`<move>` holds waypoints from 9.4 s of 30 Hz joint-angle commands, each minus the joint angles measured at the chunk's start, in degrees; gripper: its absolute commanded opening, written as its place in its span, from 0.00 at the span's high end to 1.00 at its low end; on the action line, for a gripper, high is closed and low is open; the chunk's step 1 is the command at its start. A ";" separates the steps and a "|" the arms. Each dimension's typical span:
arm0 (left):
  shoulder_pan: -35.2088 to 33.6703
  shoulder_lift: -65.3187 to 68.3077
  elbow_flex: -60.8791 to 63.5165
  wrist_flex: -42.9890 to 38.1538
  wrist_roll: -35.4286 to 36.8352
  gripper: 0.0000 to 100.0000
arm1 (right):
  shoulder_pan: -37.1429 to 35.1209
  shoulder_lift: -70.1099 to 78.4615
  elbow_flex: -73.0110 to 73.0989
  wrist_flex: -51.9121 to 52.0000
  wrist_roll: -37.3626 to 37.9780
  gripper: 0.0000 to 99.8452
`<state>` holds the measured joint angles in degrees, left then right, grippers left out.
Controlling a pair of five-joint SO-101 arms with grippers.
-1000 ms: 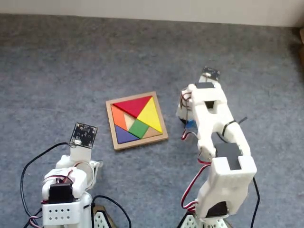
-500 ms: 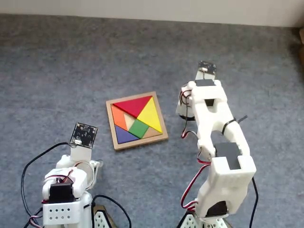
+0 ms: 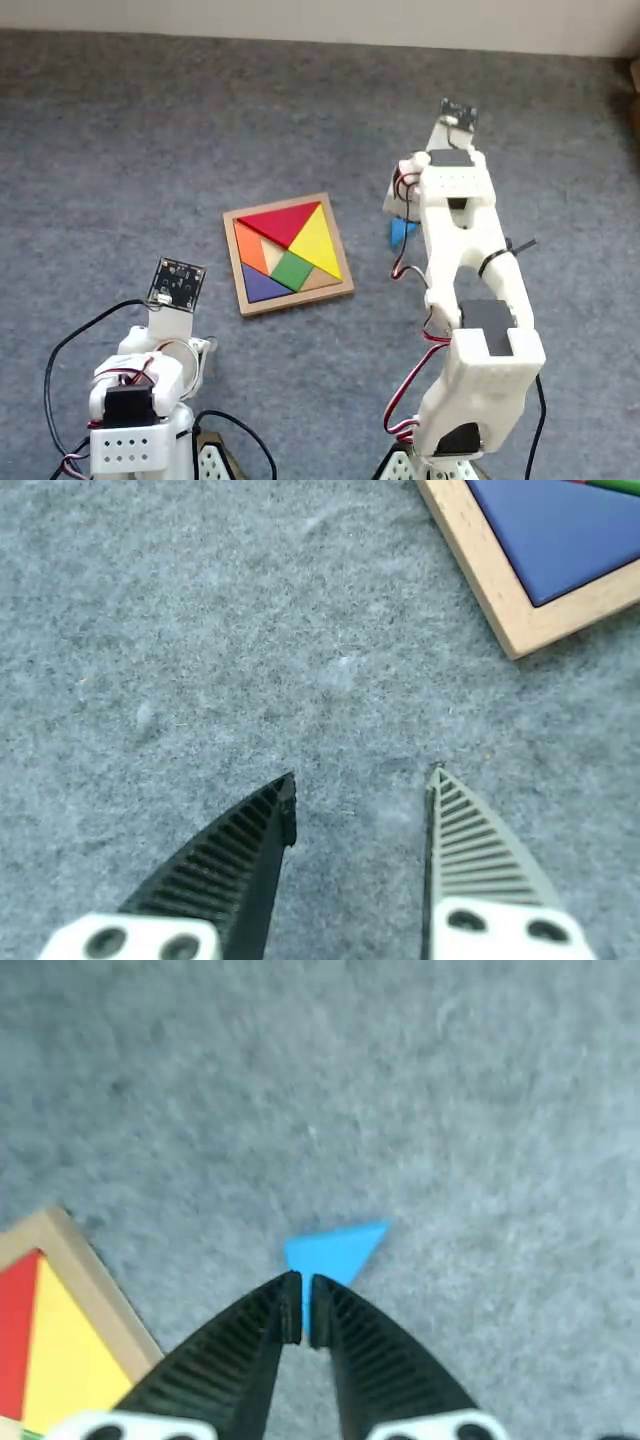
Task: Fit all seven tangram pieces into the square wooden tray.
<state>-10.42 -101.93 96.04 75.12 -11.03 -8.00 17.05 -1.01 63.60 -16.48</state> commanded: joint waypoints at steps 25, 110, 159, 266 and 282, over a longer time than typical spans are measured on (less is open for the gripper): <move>-0.31 -2.42 1.10 0.35 0.35 0.79 | -0.22 13.23 -8.13 11.30 34.90 0.81; -0.31 -2.42 1.10 0.35 0.35 0.79 | -4.97 19.56 -14.64 17.80 25.85 1.00; -0.31 -2.42 1.10 0.35 0.35 0.79 | -28.44 -10.68 1.98 0.57 85.27 0.99; -0.31 -2.42 1.10 0.35 0.35 0.79 | -27.82 0.22 5.58 -19.21 36.31 0.99; -0.31 -2.42 1.10 0.35 0.35 0.79 | -29.41 -6.73 5.67 -14.90 36.31 0.99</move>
<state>-10.42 -101.93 96.04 75.12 -11.03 -36.75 16.70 7.43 44.88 20.35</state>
